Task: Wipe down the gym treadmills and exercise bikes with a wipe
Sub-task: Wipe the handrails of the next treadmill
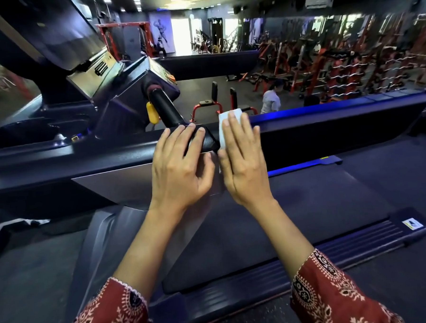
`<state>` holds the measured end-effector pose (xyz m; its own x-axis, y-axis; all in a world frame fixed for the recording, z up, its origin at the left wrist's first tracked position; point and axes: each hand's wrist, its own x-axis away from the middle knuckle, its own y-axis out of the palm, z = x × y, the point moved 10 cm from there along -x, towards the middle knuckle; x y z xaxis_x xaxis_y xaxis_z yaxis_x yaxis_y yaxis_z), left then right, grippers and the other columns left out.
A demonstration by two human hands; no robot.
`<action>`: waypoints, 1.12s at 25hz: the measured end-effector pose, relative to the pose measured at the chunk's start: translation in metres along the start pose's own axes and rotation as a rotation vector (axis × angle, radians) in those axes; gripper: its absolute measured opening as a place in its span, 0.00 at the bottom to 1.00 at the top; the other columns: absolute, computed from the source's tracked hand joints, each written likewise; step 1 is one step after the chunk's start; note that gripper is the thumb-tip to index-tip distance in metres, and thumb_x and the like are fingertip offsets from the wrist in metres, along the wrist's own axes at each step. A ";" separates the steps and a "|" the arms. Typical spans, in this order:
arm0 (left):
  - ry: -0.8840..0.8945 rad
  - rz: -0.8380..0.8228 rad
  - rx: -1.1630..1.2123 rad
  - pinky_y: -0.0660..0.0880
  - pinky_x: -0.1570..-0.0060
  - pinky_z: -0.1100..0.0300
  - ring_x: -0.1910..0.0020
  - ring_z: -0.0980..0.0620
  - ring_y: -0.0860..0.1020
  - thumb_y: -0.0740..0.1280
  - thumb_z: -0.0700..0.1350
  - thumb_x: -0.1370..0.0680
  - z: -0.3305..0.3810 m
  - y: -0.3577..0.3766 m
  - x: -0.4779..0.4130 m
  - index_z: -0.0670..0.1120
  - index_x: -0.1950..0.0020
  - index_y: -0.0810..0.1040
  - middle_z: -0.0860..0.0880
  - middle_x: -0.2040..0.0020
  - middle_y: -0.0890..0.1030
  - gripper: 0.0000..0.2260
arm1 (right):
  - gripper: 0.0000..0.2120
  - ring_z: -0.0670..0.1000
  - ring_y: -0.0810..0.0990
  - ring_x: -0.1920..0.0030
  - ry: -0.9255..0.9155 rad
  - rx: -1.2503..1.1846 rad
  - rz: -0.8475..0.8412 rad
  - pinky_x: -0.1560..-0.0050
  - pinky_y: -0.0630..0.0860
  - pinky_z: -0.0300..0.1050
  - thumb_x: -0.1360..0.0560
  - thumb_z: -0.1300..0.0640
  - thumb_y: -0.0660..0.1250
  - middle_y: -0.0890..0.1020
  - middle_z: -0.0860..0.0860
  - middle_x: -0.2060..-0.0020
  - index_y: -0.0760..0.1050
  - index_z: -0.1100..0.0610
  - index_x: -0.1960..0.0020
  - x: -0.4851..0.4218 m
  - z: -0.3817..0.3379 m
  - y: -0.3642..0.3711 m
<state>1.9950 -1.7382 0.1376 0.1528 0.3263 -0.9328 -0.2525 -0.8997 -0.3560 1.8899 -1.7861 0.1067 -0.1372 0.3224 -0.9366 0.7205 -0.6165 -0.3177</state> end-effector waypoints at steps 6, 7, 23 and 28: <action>0.044 0.003 -0.006 0.65 0.33 0.49 0.38 0.40 0.75 0.66 0.41 0.26 0.002 0.000 0.005 0.36 0.39 0.78 0.38 0.39 0.78 0.17 | 0.20 0.52 0.49 0.23 0.228 -0.039 0.228 0.24 0.48 0.56 0.20 0.66 0.58 0.63 0.63 0.29 0.63 0.69 0.29 0.031 0.048 -0.016; 0.051 0.005 -0.008 0.65 0.33 0.49 0.38 0.40 0.75 0.66 0.41 0.26 0.003 0.000 0.005 0.36 0.39 0.78 0.38 0.39 0.78 0.16 | 0.22 0.53 0.49 0.23 0.186 -0.064 0.220 0.24 0.49 0.56 0.22 0.70 0.59 0.61 0.63 0.28 0.61 0.69 0.28 0.031 0.038 -0.012; 0.074 -0.021 -0.019 0.62 0.31 0.49 0.37 0.41 0.74 0.64 0.41 0.26 0.026 0.015 0.001 0.36 0.39 0.78 0.38 0.38 0.77 0.18 | 0.24 0.53 0.45 0.23 0.227 -0.011 0.184 0.24 0.48 0.56 0.17 0.61 0.51 0.43 0.47 0.22 0.50 0.61 0.22 0.055 0.078 -0.015; 0.081 -0.018 -0.001 0.64 0.33 0.47 0.39 0.40 0.75 0.64 0.42 0.26 0.047 0.030 -0.007 0.35 0.40 0.78 0.37 0.40 0.78 0.17 | 0.27 0.52 0.47 0.23 -0.078 0.094 0.122 0.24 0.48 0.53 0.17 0.61 0.52 0.46 0.50 0.22 0.46 0.57 0.21 0.029 0.078 -0.021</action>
<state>1.9415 -1.7544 0.1308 0.2341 0.3177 -0.9188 -0.2483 -0.8942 -0.3725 1.8179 -1.8200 0.0748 -0.1075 0.1862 -0.9766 0.6691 -0.7130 -0.2096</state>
